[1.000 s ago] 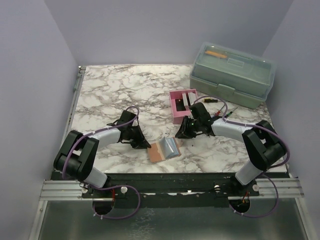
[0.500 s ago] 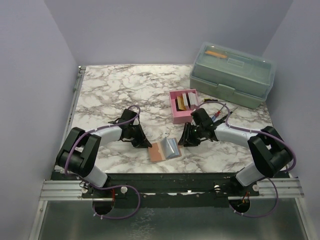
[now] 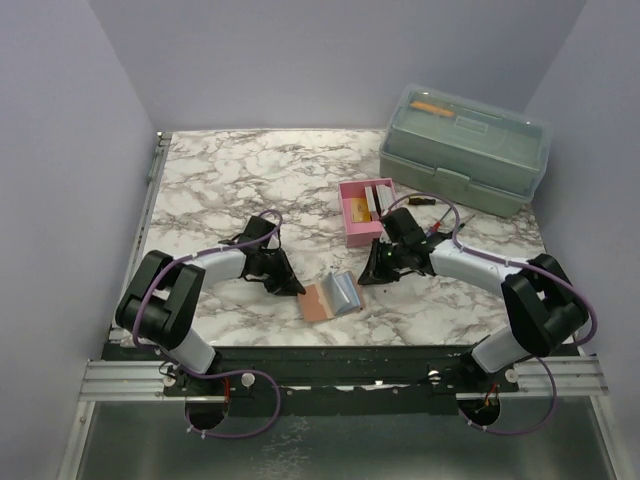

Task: Put the credit cards into the card holder
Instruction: Open the card holder at the center of the board.

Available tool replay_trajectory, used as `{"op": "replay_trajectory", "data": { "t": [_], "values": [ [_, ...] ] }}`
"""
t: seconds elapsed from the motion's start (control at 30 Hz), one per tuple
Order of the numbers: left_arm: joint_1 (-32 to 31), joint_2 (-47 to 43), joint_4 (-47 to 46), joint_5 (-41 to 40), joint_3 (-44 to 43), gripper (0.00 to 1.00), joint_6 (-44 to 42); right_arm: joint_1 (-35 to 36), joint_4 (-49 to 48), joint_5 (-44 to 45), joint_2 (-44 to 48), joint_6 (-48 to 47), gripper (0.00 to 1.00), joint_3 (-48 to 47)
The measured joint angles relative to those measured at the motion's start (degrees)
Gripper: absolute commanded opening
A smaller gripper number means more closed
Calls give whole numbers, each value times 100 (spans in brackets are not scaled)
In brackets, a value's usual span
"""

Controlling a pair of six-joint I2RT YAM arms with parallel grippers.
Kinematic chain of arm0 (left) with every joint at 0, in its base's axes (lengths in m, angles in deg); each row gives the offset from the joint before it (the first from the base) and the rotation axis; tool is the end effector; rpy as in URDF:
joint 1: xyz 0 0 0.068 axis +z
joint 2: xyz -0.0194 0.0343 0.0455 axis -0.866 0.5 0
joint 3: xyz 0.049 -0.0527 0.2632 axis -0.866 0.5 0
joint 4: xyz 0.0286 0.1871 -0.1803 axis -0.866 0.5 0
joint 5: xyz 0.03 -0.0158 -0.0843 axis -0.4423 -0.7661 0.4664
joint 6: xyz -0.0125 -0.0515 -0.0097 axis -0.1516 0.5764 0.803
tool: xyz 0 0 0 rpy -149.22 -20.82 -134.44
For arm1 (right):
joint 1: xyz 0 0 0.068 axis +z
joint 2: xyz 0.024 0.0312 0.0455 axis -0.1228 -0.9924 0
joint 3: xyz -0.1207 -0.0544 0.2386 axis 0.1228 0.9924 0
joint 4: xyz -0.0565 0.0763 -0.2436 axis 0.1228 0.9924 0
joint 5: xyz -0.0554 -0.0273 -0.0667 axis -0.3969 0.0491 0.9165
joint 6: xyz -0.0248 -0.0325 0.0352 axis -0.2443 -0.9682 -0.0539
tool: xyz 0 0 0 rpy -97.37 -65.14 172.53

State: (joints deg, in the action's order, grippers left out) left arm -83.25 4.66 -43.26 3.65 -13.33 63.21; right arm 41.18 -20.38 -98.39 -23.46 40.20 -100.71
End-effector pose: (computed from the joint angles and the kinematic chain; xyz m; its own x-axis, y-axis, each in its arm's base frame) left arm 0.2367 -0.1201 0.1299 -0.9504 -0.3065 0.0530 -0.2767 0.7551 -0.5944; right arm 0.2348 0.1711 0.1672 -0.9664 0.1139 -0.2305 -0.0238 0.8530 0.5214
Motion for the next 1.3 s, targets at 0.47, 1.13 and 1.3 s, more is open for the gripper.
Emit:
{"op": "replay_trajectory", "data": {
  "t": [0.47,1.13,1.3],
  "values": [
    [-31,-999,1510,-431,-310,70,-127,9,201,-581,219,-59,0,-398],
    [-699,-240,1980,-533,-1589,69,730,223,245,-780,302,-59,0,-627],
    [-848,-26,1978,-531,-1764,74,693,313,243,-782,302,-61,0,-691]
  ]
}}
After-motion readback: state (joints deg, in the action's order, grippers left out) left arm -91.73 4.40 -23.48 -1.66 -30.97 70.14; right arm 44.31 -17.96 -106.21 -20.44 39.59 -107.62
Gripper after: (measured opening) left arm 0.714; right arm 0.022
